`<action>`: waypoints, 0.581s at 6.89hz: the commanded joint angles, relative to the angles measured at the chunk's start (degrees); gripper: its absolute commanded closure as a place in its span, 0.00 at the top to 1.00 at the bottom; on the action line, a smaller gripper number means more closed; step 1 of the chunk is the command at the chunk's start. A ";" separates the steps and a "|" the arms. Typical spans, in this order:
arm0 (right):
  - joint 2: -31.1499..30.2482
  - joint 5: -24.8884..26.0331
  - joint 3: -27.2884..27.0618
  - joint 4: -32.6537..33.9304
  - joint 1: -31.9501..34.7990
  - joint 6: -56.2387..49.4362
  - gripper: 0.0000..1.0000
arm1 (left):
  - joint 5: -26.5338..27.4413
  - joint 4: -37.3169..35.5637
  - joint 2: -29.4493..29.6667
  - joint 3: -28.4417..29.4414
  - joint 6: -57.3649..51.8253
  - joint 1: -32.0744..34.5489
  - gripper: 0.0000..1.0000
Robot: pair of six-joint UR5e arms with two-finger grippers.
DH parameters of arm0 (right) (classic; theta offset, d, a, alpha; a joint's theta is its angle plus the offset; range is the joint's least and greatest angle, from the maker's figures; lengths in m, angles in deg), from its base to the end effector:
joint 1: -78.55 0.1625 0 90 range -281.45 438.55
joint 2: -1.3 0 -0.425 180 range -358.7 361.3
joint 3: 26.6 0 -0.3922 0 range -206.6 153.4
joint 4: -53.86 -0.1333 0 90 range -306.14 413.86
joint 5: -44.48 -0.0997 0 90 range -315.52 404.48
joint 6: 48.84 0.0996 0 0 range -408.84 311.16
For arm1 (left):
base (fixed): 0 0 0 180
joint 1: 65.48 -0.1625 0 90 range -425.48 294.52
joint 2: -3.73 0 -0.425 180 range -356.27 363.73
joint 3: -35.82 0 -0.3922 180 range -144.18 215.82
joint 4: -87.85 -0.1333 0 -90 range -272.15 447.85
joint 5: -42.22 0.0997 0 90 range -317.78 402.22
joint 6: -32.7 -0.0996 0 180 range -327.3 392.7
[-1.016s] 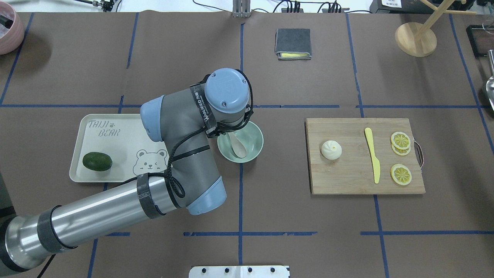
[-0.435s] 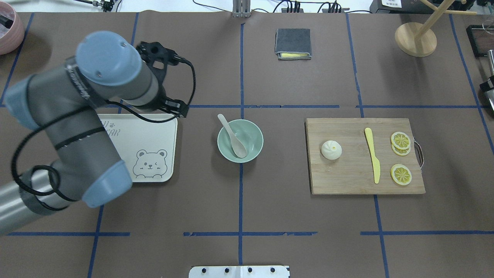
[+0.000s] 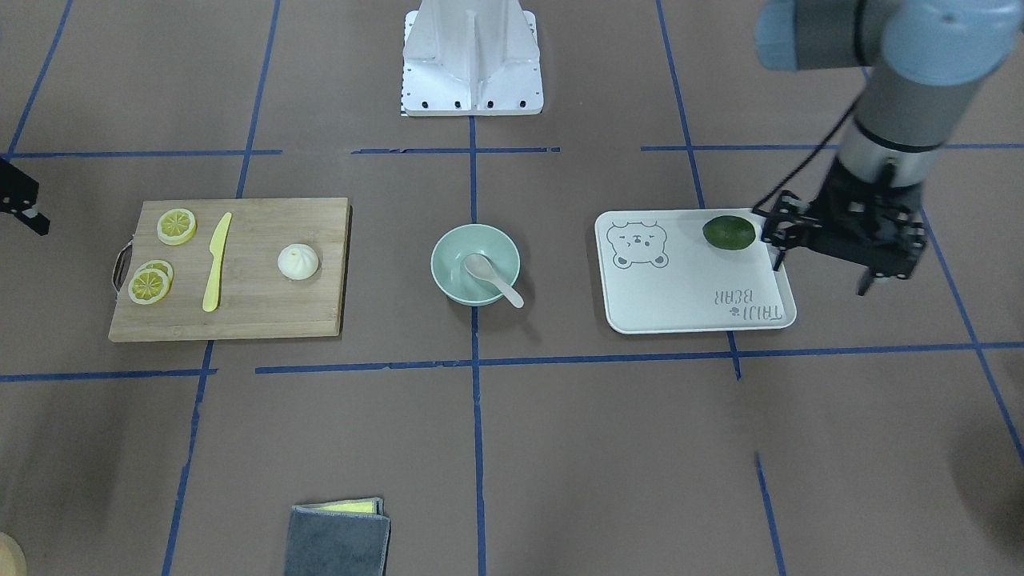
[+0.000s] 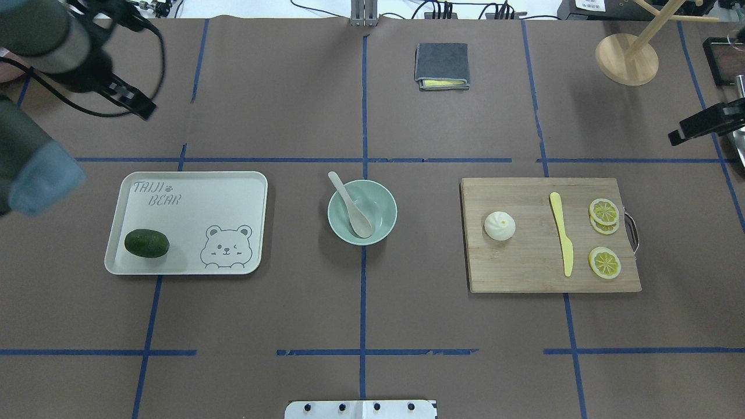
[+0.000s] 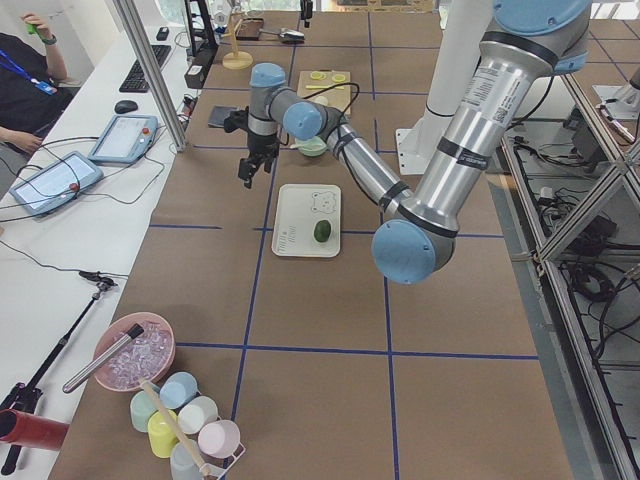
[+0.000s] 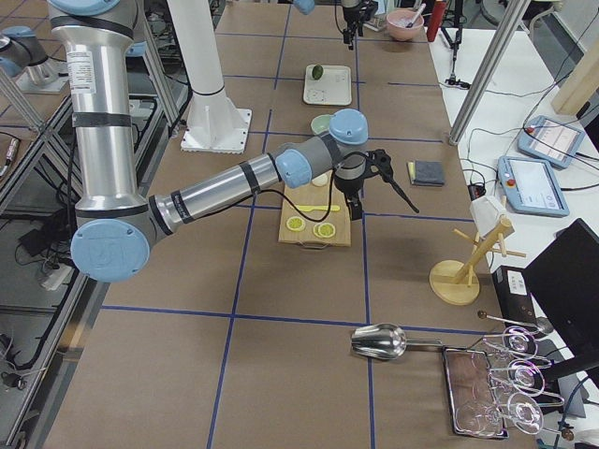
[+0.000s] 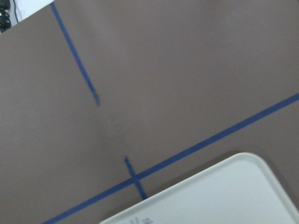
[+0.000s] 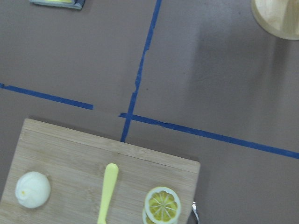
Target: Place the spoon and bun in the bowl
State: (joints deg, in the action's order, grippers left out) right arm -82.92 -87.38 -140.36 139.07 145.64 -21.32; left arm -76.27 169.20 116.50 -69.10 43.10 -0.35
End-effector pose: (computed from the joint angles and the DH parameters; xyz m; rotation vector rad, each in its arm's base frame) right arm -0.1363 -0.4941 0.3970 0.2155 -0.8833 -0.1439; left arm 0.1764 -0.5845 0.3427 0.3273 0.6172 0.3682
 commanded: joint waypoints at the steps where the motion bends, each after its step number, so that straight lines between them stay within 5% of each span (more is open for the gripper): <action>1: 4.74 5.10 -1.37 0.30 -8.08 11.10 1.00 | -3.58 0.12 -5.43 6.10 -4.15 11.99 1.00; 3: 7.82 12.29 -1.29 0.30 -16.68 19.46 1.00 | -12.75 0.47 -13.12 8.14 -15.08 19.92 1.00; 4: 8.54 16.50 -1.29 0.13 -21.43 23.33 1.00 | -13.16 1.43 -16.14 8.76 -18.89 22.91 1.00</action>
State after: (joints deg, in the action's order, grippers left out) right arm -75.63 -75.23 -141.64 139.30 129.28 -2.44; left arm -87.21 169.79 104.31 -61.16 29.07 19.06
